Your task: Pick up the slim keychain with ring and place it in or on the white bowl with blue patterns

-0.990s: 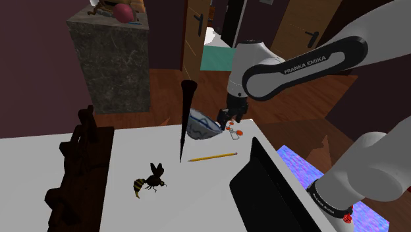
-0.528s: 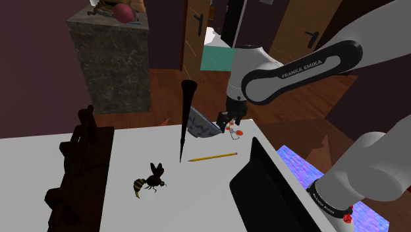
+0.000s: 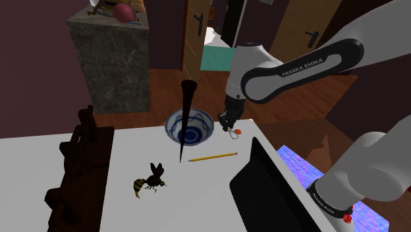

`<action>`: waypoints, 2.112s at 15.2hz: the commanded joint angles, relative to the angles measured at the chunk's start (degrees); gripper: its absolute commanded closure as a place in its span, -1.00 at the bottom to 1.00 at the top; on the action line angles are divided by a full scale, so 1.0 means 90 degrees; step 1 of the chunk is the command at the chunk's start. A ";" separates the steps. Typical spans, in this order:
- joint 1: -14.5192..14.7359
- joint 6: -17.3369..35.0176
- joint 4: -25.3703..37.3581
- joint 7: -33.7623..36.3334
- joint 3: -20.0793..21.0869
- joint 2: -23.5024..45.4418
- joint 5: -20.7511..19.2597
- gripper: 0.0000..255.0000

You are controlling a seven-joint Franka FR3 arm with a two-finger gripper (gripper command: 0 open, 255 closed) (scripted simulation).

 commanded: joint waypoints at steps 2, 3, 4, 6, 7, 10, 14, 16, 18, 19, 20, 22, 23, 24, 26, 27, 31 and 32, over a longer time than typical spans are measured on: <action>-0.0054 -0.0011 -0.0061 -0.0029 -0.0064 0.0031 -0.0051 1.00; -0.0046 -0.0023 -0.0071 -0.0020 -0.0058 0.0008 -0.0043 1.00; -0.0026 -0.0001 -0.0083 0.0031 -0.0020 0.0016 -0.0033 1.00; -0.0021 -0.0191 -0.0014 0.0006 -0.0029 -0.0107 -0.0005 1.00; -0.0019 -0.0286 0.0024 -0.0004 -0.0034 -0.0165 0.0006 1.00; -0.0013 -0.0569 0.0144 -0.0034 -0.0049 -0.0331 0.0037 1.00; -0.0008 -0.0943 0.0324 -0.0067 -0.0071 -0.0528 0.0068 1.00; -0.0006 -0.1129 0.0422 -0.0081 -0.0082 -0.0617 0.0080 1.00; -0.0004 -0.1313 0.0525 -0.0094 -0.0093 -0.0699 0.0090 1.00; -0.0004 -0.1405 0.0579 -0.0100 -0.0098 -0.0737 0.0095 1.00; -0.0003 -0.1496 0.0634 -0.0105 -0.0104 -0.0774 0.0099 1.00; -0.0003 -0.1678 0.0748 -0.0115 -0.0114 -0.0843 0.0105 1.00; -0.0003 -0.1768 0.0806 -0.0120 -0.0119 -0.0875 0.0108 1.00; -0.0003 -0.1858 0.0866 -0.0124 -0.0125 -0.0905 0.0110 1.00; -0.0003 -0.2038 0.0990 -0.0133 -0.0135 -0.0961 0.0114 1.00; -0.0004 -0.2127 0.1054 -0.0136 -0.0140 -0.0987 0.0115 1.00; -0.0006 -0.2481 0.1322 -0.0149 -0.0159 -0.1074 0.0118 1.00; -0.0007 -0.2569 0.1392 -0.0152 -0.0164 -0.1092 0.0118 1.00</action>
